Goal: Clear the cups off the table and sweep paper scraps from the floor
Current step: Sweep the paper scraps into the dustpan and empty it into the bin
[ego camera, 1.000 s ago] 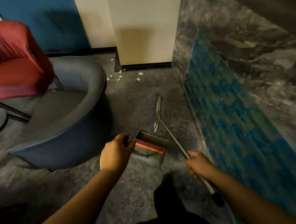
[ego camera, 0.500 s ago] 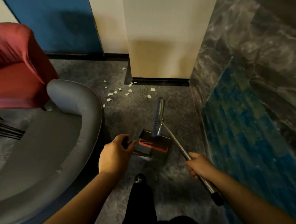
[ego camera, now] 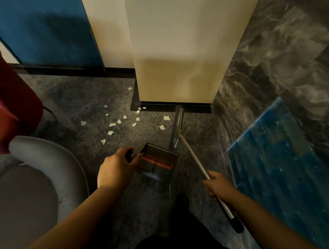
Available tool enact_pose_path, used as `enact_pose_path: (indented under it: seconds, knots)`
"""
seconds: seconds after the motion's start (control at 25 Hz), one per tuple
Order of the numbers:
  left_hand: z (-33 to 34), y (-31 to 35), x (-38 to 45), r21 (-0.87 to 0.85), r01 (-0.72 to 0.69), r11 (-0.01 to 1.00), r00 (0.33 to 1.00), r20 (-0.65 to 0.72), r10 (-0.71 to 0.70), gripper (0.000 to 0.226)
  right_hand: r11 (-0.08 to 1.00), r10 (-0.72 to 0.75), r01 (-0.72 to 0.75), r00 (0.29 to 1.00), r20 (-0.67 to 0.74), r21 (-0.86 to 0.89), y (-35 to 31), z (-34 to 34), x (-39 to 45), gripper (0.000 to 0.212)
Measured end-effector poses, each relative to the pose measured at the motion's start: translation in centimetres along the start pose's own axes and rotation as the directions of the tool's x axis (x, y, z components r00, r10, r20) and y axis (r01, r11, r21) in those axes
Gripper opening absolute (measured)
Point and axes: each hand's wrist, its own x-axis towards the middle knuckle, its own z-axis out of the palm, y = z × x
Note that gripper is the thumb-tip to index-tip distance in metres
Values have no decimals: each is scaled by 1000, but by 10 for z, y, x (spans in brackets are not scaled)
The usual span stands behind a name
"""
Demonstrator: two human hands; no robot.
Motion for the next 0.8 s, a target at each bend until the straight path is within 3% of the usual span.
enact_pose_path:
  seconds: [0.2,0.44,0.8]
  knots:
    - [32,13,124,12,90,996,996,-3,-90,42,997,42,-40,999,23,-68,-80,-35,137,25]
    - [52,33,246,112,128,985,992,10,-130,39,965,80,-59,994,75,-255,-171,-82,263,12]
    - [73,28,396,171,172,970,963,180,-202,39,903,250,-208,966,64,-376,-270,-87,397,15]
